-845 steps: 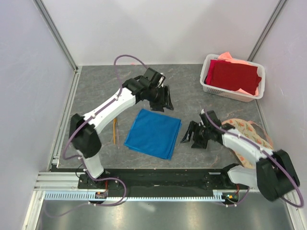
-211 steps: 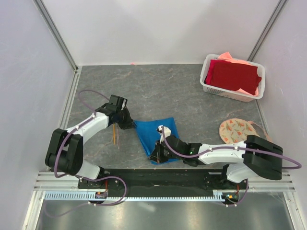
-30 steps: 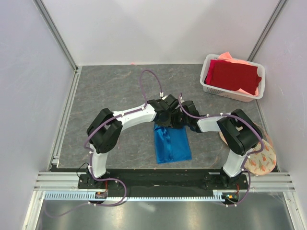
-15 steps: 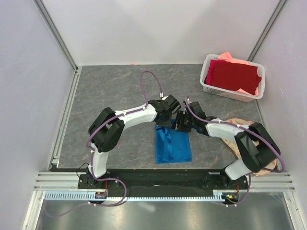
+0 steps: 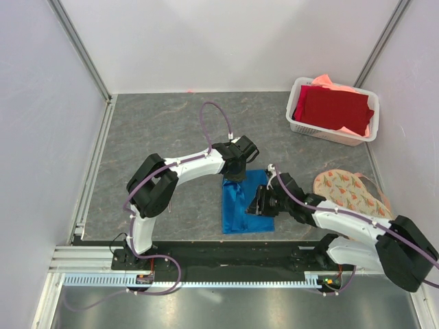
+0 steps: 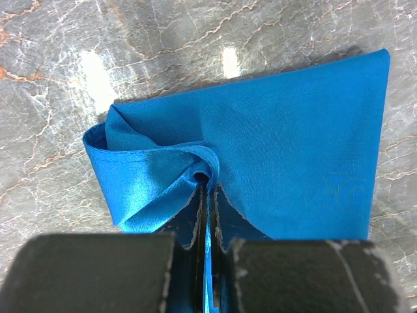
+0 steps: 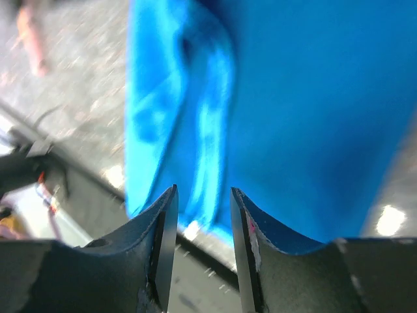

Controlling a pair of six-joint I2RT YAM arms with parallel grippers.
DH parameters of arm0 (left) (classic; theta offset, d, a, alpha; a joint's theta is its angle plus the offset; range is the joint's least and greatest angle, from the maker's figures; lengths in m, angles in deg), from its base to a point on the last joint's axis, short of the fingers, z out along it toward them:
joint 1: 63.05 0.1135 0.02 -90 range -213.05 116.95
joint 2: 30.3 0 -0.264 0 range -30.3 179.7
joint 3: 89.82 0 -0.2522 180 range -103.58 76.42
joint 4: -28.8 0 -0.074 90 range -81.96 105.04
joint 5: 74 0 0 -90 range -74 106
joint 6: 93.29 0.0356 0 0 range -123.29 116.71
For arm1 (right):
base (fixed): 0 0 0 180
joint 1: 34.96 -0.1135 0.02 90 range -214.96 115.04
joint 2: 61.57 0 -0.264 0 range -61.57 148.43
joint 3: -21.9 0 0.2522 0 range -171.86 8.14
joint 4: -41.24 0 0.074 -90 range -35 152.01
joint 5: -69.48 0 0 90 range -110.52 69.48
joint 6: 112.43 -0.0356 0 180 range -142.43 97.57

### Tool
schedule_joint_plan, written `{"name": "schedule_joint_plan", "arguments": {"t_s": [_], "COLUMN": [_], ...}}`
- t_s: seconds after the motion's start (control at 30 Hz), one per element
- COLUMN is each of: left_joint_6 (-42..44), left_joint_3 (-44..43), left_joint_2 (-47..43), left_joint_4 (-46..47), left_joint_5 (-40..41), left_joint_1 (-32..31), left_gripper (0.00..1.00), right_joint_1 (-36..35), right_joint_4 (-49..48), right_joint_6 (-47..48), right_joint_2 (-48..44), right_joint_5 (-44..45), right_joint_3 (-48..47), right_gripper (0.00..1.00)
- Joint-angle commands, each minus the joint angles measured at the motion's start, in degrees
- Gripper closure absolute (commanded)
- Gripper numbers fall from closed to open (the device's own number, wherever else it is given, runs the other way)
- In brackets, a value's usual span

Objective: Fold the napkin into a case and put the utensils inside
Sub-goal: Fold the lower triangle-folded napkin at the center of the board.

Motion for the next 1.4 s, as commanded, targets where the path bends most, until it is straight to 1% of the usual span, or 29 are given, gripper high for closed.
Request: {"name": "schedule_joint_plan", "arguments": {"t_s": [0.0, 0.03, 0.13, 0.2, 0.33, 0.57, 0.67, 0.93, 1.0, 1.1, 1.23, 1.3, 1.33, 1.37], "left_joint_6": [-2.1, -2.1, -2.1, -2.1, -2.0, -2.1, -2.1, -2.4, -2.5, -2.5, -2.5, -2.7, -2.7, -2.6], "left_joint_3": [-1.7, -1.8, -2.1, -2.1, -2.3, -2.1, -2.1, -2.3, -2.3, -2.3, -2.5, -2.6, -2.7, -2.8], "left_joint_2": [0.7, 0.7, 0.9, 0.9, 1.3, 1.5, 1.5, 1.2, 1.1, 1.2, 1.3, 1.3, 1.3, 1.4], "left_joint_4": [1.1, 1.1, 1.0, 0.9, 0.7, 0.5, 0.5, 0.5, 0.5, 0.4, 0.4, 0.3, 0.3, 0.4], "left_joint_5": [0.3, 0.2, 0.1, 0.5, 0.5, 0.7, 0.7, 0.7, 0.7, 0.8, 1.1, 1.0, 1.0, 1.0], "left_joint_1": [0.1, 0.1, 0.1, 0.1, 0.1, 0.2, 0.2, 0.2, 0.2, 0.2, 0.2, 0.2, 0.2, 0.2], "left_gripper": [0.98, 0.98, 0.98, 0.98, 0.98, 0.98, 0.98, 0.98, 0.98, 0.98, 0.98, 0.98, 0.98, 0.98], "right_joint_1": [-5.7, -8.0, -11.6, -13.2, -16.7, -18.5, -18.7, -20.1, -20.3, -20.5, -20.5, -20.4, -20.4, -20.4], "right_joint_4": [-6.4, -7.3, -11.1, -14.5, -17.7, -20.7, -23.8, -27.4, -27.5, -29.6, -29.9, -29.7, -29.6, -29.2], "right_joint_6": [-7.2, -9.0, -12.0, -13.4, -15.0, -16.6, -18.1, -19.4, -19.6, -20.2, -20.5, -20.6, -20.6, -20.5], "right_joint_2": [-3.4, -3.4, -2.3, -0.3, 2.9, 4.2, 4.9, 7.3, 8.1, 8.9, 9.7, 9.6, 9.3, 9.0], "right_joint_5": [1.0, 1.5, 2.6, 2.8, 4.3, 5.3, 4.6, 5.1, 5.2, 5.1, 5.1, 5.1, 5.0, 5.2], "right_joint_3": [1.9, 2.1, 2.9, 3.5, 4.0, 5.2, 7.0, 7.3, 7.5, 7.9, 7.9, 7.9, 7.9, 7.9], "right_gripper": [0.55, 0.55, 0.55, 0.55, 0.55, 0.55, 0.56, 0.6, 0.63, 0.65, 0.69, 0.76, 0.82, 0.92]}}
